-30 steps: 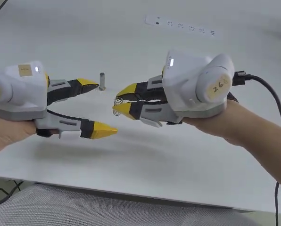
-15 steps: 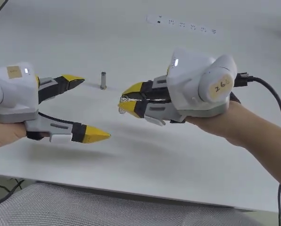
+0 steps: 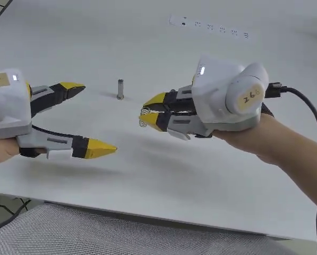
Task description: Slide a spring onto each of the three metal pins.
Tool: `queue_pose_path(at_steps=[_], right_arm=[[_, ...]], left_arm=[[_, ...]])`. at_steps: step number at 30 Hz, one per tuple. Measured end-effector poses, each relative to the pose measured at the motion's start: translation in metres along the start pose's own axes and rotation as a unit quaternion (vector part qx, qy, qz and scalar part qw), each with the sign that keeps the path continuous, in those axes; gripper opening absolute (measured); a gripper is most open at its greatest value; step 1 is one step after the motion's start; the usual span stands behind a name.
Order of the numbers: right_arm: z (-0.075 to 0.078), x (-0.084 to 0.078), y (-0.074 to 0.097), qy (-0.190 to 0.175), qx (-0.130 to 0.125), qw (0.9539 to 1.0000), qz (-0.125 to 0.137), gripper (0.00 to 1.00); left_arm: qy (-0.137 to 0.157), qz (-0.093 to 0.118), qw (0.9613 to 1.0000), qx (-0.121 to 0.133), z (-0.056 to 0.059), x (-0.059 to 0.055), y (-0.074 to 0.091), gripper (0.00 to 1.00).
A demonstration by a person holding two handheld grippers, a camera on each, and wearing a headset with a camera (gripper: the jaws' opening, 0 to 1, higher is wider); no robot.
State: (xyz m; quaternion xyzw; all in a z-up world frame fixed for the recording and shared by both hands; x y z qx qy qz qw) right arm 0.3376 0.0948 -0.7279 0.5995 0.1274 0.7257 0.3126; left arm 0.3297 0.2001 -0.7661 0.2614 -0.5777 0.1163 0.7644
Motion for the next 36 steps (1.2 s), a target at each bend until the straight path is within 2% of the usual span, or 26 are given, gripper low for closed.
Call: queue_pose_path(at_steps=[13,32,34,36], right_arm=[[0.013,0.005,-0.011,0.003,0.000,1.0000,-0.001,0.13],[0.049,0.037,-0.046,0.016,-0.014,0.9997,0.011,0.13],[0.059,0.039,-0.052,0.015,-0.016,0.9997,0.013,0.13],[0.063,0.041,-0.056,0.011,-0.020,0.9996,0.015,0.13]], left_arm=[[0.002,0.000,1.0000,0.006,-0.002,-0.002,0.007,0.97],[0.004,0.002,0.9999,0.014,-0.006,-0.001,0.012,0.97],[0.004,0.002,0.9999,0.015,-0.007,-0.001,0.013,0.97],[0.005,0.002,0.9999,0.016,-0.007,-0.001,0.013,0.97]])
Point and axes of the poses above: the centre of the closed fingertips' face, and the gripper's own axes: y roughly backward along the fingers, z roughly to its right, x roughly out of its top, the point moved 3 cm from there along y, roughly backward along the fingers, and after that the axes turned 9 degrees about -x, right-handed, at the moved point
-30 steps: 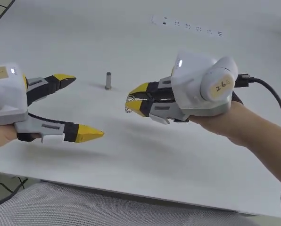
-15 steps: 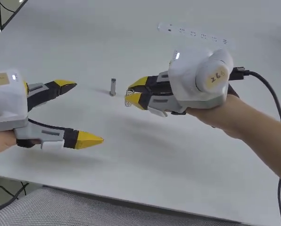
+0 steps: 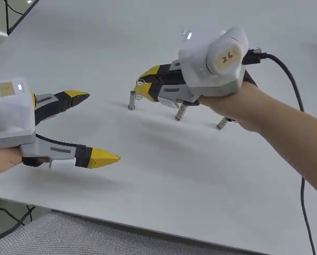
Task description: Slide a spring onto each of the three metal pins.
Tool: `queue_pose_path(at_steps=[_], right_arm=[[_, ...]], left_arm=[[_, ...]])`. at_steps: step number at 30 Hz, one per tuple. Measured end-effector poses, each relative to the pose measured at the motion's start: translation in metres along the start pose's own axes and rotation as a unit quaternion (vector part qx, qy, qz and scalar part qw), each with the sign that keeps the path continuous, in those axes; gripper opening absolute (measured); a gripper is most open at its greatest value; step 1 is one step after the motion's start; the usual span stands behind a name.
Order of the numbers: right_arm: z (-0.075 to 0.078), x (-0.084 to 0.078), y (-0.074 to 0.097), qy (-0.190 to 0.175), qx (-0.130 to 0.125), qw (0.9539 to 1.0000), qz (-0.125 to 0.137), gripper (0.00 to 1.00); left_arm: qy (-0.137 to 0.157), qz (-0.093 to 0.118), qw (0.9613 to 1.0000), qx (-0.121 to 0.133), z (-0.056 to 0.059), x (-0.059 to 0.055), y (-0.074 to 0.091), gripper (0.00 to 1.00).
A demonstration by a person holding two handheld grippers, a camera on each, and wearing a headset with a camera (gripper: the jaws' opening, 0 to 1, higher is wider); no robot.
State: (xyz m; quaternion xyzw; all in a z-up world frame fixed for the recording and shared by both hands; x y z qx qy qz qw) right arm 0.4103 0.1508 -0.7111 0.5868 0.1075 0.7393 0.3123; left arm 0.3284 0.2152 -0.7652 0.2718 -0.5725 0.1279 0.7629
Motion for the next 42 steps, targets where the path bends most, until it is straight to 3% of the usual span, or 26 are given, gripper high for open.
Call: queue_pose_path(at_steps=[4,6,14,26,42], right_arm=[[0.004,0.002,-0.007,-0.005,-0.005,1.0000,-0.001,0.13],[0.013,-0.001,-0.013,-0.015,-0.007,0.9999,-0.003,0.13],[0.024,-0.011,-0.024,-0.070,-0.021,0.9973,-0.009,0.13],[0.019,-0.018,-0.035,-0.090,-0.016,0.9957,-0.015,0.13],[0.007,-0.025,-0.040,-0.080,-0.006,0.9964,-0.029,0.13]], left_arm=[[0.001,0.000,1.0000,0.000,0.001,-0.001,0.001,0.97],[0.002,0.000,1.0000,0.001,0.001,-0.002,0.001,0.97],[0.003,0.002,1.0000,0.003,0.001,-0.002,0.003,0.97],[0.004,0.004,1.0000,0.006,-0.002,-0.003,0.004,0.97],[0.011,0.005,0.9999,0.012,-0.004,-0.008,0.010,0.97]])
Point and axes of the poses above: the centre of the closed fingertips' face, and the gripper's own axes: y roughly backward along the fingers, z roughly to its right, x roughly out of its top, the point moved 3 cm from there along y, roughly backward along the fingers, and after that the axes turned 9 degrees about -x, right-handed, at the moved point
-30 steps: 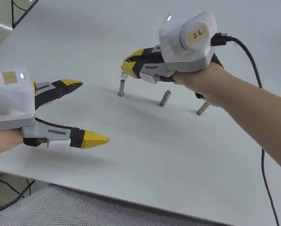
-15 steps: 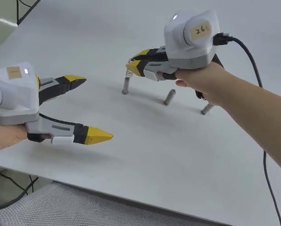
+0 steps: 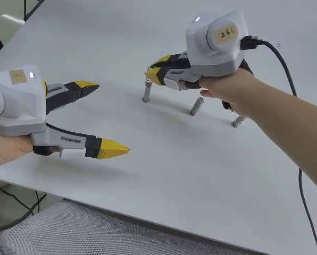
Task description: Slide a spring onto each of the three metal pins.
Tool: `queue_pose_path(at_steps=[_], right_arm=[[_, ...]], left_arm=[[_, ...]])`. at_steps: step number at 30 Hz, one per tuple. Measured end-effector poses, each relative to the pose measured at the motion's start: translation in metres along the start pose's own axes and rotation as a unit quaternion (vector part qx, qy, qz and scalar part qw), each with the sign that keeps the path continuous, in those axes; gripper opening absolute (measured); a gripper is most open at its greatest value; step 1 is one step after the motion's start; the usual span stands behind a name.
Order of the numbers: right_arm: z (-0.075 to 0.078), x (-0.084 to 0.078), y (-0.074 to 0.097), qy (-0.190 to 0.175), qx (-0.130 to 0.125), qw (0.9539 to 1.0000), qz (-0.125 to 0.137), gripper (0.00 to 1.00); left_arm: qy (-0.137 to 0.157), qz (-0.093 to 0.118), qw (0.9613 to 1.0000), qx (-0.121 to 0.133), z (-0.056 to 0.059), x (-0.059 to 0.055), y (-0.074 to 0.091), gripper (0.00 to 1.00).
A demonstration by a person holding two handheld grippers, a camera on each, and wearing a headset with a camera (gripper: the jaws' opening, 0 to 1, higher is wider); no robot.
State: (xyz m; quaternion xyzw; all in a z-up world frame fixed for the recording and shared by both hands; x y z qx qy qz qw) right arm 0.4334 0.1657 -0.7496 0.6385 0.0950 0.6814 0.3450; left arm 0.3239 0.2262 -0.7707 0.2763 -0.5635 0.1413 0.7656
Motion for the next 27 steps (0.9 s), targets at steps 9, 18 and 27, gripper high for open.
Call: queue_pose_path(at_steps=[9,18,27], right_arm=[[-0.007,-0.015,-0.005,0.001,0.003,0.9997,-0.022,0.13],[-0.008,-0.034,-0.017,0.002,0.003,0.9991,-0.042,0.13],[-0.009,-0.041,-0.021,-0.002,0.002,0.9989,-0.046,0.13]], left_arm=[[0.002,0.001,1.0000,-0.003,0.001,0.000,-0.005,0.97],[0.005,-0.001,1.0000,-0.003,-0.001,0.000,-0.006,0.97],[0.007,-0.003,1.0000,-0.002,-0.003,-0.001,-0.007,0.97]])
Point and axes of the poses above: the centre of the closed fingertips' face, and the gripper's own axes: y roughly backward along the fingers, z roughly to its right, x roughly out of its top, the point moved 3 cm from there along y, roughly backward along the fingers, and after that the axes turned 9 degrees about -x, right-handed, at the moved point
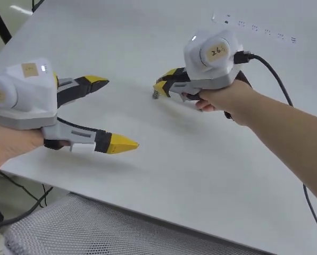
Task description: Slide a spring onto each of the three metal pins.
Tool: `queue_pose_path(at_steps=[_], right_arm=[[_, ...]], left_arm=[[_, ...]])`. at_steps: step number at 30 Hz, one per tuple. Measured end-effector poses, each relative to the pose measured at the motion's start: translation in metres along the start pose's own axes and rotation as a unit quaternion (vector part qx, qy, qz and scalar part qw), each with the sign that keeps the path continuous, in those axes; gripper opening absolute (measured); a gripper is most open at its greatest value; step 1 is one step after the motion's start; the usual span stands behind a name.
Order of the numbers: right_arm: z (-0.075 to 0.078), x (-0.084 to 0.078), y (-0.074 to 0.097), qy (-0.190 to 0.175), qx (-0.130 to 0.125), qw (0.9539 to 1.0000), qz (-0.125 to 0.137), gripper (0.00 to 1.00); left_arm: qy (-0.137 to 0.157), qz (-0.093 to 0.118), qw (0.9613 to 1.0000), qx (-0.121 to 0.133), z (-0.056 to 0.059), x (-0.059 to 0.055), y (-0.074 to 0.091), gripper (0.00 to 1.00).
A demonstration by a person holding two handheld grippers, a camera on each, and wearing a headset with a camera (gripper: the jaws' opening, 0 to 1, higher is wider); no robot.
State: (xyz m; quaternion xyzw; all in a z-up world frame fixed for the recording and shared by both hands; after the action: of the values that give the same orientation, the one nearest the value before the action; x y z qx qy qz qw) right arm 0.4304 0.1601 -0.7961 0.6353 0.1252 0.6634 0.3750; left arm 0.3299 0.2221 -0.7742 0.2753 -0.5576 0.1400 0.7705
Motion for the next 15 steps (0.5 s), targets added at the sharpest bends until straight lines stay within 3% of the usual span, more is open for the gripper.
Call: queue_pose_path(at_steps=[11,15], right_arm=[[-0.0003,0.0000,-0.0017,-0.006,0.000,1.0000,-0.002,0.13],[0.0006,0.0007,-0.0030,-0.012,-0.001,0.9999,0.000,0.18]], left_arm=[[0.002,-0.001,1.0000,-0.001,0.0007,-0.0016,-0.0001,0.96],[0.003,-0.003,1.0000,0.000,0.0011,-0.0026,0.0012,0.97]])
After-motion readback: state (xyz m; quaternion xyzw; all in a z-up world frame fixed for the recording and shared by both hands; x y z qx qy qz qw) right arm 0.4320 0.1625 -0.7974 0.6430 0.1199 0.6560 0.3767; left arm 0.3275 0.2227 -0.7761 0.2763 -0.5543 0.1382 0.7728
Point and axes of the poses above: the centre of the closed fingertips' face, and the gripper's own axes: y roughly backward along the fingers, z roughly to its right, x roughly out of its top, the point moved 3 cm from there along y, roughly backward along the fingers, and after that the axes turned 9 degrees about -x, right-handed, at the moved point
